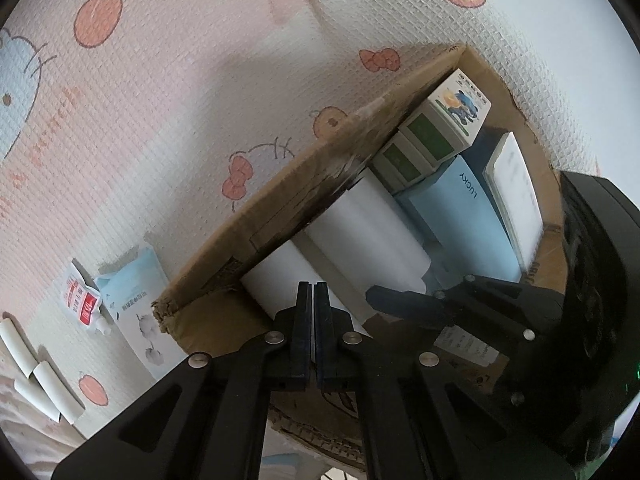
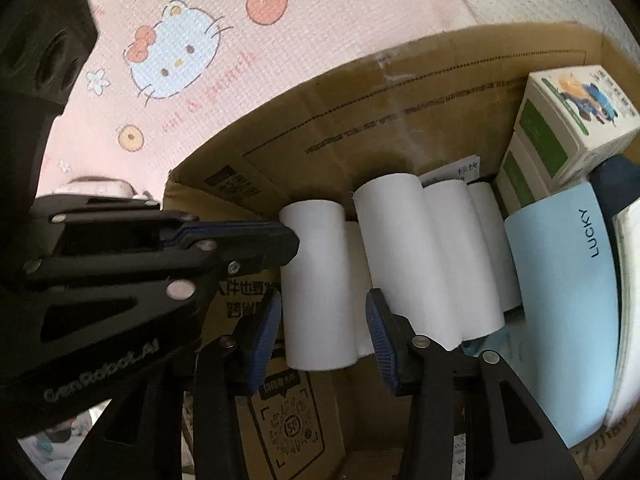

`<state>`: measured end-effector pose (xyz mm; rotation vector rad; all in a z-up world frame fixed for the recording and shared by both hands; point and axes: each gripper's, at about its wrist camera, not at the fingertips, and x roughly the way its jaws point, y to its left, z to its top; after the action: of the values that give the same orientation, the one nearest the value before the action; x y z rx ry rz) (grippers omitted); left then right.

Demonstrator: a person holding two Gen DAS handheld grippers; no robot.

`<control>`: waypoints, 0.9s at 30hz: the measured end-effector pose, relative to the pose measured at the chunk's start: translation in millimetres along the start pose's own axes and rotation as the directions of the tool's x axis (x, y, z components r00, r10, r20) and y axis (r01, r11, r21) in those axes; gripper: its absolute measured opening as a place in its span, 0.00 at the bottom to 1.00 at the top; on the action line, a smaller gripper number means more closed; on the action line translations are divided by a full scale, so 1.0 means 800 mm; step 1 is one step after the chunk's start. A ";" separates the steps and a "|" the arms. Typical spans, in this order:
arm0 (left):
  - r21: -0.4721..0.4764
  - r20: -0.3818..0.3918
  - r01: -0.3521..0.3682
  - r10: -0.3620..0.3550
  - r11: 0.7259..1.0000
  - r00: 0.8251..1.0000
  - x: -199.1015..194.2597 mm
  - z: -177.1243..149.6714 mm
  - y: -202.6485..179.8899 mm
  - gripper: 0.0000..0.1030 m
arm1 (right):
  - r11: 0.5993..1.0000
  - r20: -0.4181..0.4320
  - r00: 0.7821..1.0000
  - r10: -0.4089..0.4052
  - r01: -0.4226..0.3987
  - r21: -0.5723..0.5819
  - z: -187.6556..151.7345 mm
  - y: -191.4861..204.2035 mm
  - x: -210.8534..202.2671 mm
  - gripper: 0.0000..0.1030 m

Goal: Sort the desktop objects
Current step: 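Lower the tube into the box beside the white rolls and open both grippers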

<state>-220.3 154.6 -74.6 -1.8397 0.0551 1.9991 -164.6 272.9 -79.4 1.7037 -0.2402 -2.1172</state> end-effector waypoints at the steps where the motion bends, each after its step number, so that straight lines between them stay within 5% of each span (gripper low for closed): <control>1: 0.006 0.000 -0.001 0.001 1.000 1.000 0.000 0.000 0.000 0.01 | 1.000 0.012 1.000 -0.001 0.001 -0.007 -0.002 0.002 -0.004 0.36; 4: 0.010 0.002 -0.003 0.003 1.000 1.000 0.000 -0.001 -0.002 0.01 | 0.999 0.004 1.000 0.001 -0.001 -0.041 -0.007 0.012 -0.006 0.25; 13: -0.010 -0.006 0.029 -0.029 1.000 1.000 -0.007 0.000 0.012 0.01 | 0.973 0.060 0.978 -0.202 0.207 -0.102 -0.014 0.018 -0.010 0.22; 27: 0.069 0.090 0.012 -0.018 0.998 0.996 -0.020 -0.008 -0.002 0.01 | 0.978 0.120 0.974 -0.191 0.199 -0.057 -0.034 0.012 -0.043 0.22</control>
<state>-212.8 149.7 -59.4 -1.7009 0.0825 2.0416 -130.4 281.5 -51.7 1.6271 -0.0323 -2.3396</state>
